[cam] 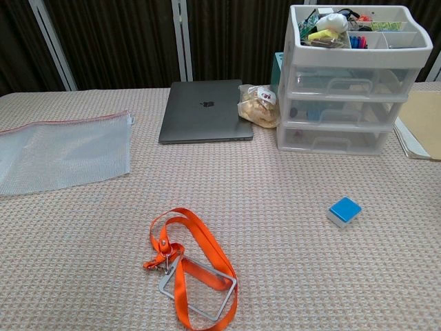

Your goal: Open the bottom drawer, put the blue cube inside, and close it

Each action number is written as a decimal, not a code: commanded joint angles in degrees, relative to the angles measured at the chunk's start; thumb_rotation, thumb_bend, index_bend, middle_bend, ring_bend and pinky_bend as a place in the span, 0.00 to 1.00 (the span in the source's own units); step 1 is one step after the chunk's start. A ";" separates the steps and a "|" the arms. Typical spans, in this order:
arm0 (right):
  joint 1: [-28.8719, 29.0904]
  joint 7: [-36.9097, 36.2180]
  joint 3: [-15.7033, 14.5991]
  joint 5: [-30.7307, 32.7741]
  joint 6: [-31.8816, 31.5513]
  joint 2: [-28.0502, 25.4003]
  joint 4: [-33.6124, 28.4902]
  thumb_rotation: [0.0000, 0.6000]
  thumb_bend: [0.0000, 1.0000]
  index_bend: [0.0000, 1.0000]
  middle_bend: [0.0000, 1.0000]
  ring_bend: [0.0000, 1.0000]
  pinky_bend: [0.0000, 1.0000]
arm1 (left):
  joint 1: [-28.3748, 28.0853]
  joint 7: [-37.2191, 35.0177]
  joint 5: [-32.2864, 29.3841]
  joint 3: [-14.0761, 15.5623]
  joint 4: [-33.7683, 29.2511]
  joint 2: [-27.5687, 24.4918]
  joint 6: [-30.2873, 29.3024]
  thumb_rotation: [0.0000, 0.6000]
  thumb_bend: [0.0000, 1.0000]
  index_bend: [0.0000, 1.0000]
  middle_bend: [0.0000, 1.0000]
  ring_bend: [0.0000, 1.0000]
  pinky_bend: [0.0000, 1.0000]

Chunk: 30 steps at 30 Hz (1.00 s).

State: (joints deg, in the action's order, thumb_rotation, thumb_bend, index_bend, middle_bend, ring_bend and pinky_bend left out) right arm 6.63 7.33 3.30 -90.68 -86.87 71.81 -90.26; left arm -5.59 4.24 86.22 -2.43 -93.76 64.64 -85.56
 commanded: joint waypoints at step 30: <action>0.23 -3.79 0.90 2.95 1.68 -0.22 -3.99 1.00 0.10 0.19 0.22 0.23 0.34 | -0.10 -0.84 0.02 -0.16 0.47 0.13 -0.03 1.00 0.17 0.10 0.00 0.00 0.00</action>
State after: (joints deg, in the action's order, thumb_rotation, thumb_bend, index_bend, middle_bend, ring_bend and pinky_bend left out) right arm 6.72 4.95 3.80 -88.75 -85.79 71.70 -92.86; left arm -5.69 3.42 86.26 -2.58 -93.30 64.77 -85.57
